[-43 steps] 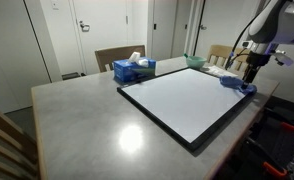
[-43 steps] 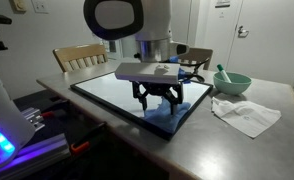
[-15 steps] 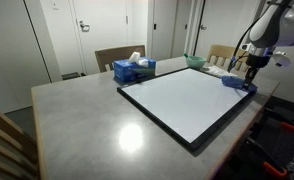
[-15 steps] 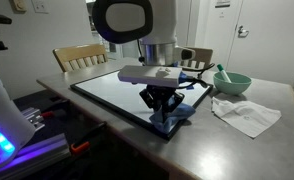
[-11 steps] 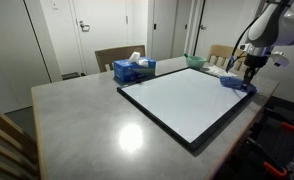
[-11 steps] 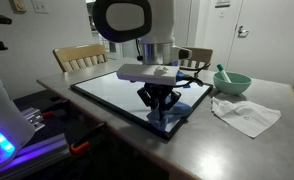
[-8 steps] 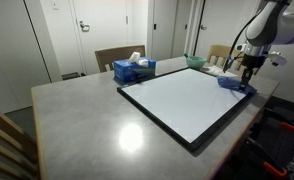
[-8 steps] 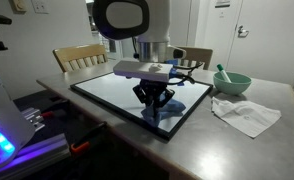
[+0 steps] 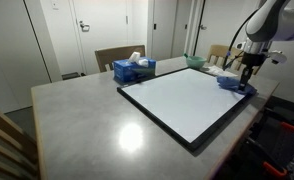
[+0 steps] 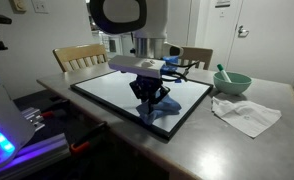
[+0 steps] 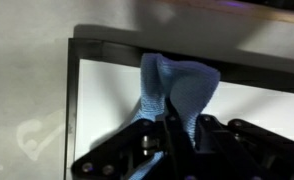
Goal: Use the blue towel to wipe the white board
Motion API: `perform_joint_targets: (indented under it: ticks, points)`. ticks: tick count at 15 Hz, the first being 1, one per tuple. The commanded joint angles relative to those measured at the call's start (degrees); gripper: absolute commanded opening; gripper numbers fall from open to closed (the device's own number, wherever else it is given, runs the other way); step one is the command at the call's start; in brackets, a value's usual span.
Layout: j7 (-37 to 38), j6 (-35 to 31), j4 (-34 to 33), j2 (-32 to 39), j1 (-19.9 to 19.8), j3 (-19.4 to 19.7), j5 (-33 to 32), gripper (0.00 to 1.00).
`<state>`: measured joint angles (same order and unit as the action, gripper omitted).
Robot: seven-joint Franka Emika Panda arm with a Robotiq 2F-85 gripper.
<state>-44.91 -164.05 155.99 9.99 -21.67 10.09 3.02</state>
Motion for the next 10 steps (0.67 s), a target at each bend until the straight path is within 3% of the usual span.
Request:
perform_joint_targets:
  ticks: [1,2,3,10]
  points:
    - [0.3,0.1,0.0,-0.1,-0.2,-0.1,-0.3,0.12]
    - [0.3,0.2,0.0,-0.1,-0.2,-0.1,-0.3,0.12]
    - [1.7,-0.3,0.1,0.1,0.8,0.5,-1.8,0.03]
    - [12.5,-1.5,1.2,1.4,7.5,0.2,-10.4,0.03]
